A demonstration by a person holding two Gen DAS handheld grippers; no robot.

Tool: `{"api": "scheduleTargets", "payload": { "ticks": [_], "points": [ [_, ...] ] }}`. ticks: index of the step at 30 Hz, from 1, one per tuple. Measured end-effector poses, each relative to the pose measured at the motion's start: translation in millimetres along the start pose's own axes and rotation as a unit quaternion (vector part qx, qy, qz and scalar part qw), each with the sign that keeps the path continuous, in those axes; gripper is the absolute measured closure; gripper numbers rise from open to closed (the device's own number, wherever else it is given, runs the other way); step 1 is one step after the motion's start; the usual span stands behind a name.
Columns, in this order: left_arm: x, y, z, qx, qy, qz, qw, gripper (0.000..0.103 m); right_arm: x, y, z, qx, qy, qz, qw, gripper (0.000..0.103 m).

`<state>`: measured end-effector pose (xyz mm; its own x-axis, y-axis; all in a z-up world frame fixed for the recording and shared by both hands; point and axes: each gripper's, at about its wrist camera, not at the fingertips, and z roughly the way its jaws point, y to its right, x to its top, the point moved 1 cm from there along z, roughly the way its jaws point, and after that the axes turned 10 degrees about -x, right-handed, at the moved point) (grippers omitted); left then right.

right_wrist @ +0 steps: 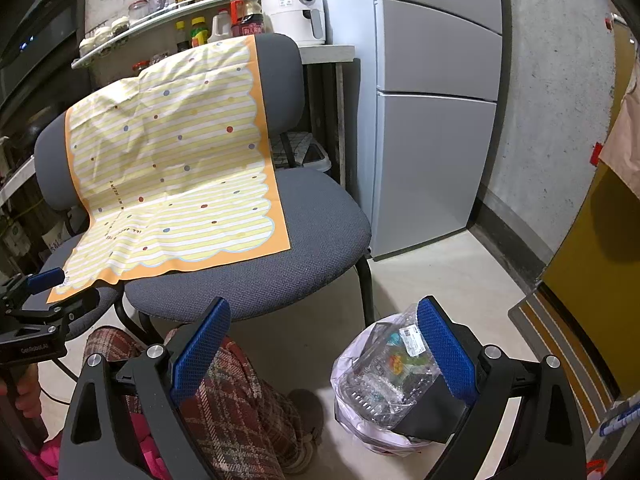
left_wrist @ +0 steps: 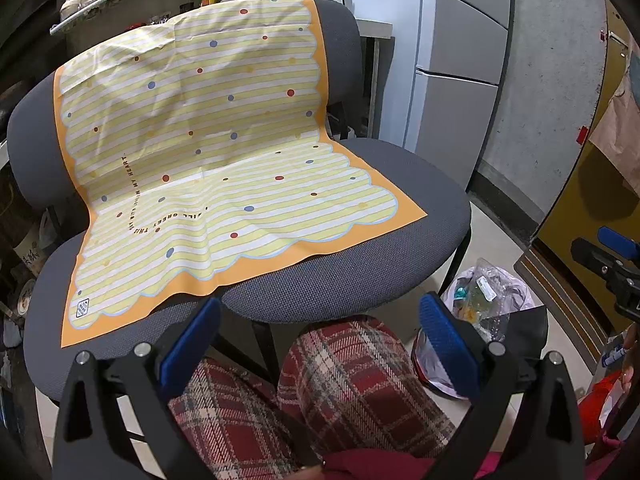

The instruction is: Collect trash

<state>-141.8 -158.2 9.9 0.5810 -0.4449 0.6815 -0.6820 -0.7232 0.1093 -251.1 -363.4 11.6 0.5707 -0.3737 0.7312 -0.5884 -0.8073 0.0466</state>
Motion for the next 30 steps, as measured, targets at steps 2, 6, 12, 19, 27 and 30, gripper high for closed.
{"api": "scheduleTargets", "payload": {
  "ticks": [2, 6, 12, 19, 27, 30],
  "points": [
    [-0.2, -0.1, 0.1, 0.000, 0.000, 0.000, 1.0000, 0.007, 0.0, 0.2, 0.2, 0.000, 0.000, 0.000, 1.000, 0.009],
    [-0.3, -0.8, 0.1, 0.001, 0.000, -0.001, 1.0000, 0.007, 0.1, 0.7, 0.6, 0.001, 0.000, 0.000, 1.000, 0.009],
    [-0.6, -0.6, -0.5, 0.002, 0.001, -0.002, 1.0000, 0.007, 0.4, 1.7, 1.3, 0.002, 0.000, -0.001, 1.000, 0.009],
    [0.0, -1.1, -0.9, 0.002, 0.001, -0.002, 1.0000, 0.007, 0.6, 2.1, 1.8, 0.002, 0.000, -0.002, 1.000, 0.009],
    [-0.1, -1.6, -0.8, 0.002, 0.001, -0.002, 1.0000, 0.007, 0.8, 1.9, 2.1, 0.002, 0.000, -0.002, 1.000, 0.009],
    [-0.2, -1.7, -0.6, 0.002, 0.000, -0.001, 1.0000, 0.007, 1.3, 1.8, 2.2, 0.002, 0.000, -0.001, 1.000, 0.009]
  ]
}}
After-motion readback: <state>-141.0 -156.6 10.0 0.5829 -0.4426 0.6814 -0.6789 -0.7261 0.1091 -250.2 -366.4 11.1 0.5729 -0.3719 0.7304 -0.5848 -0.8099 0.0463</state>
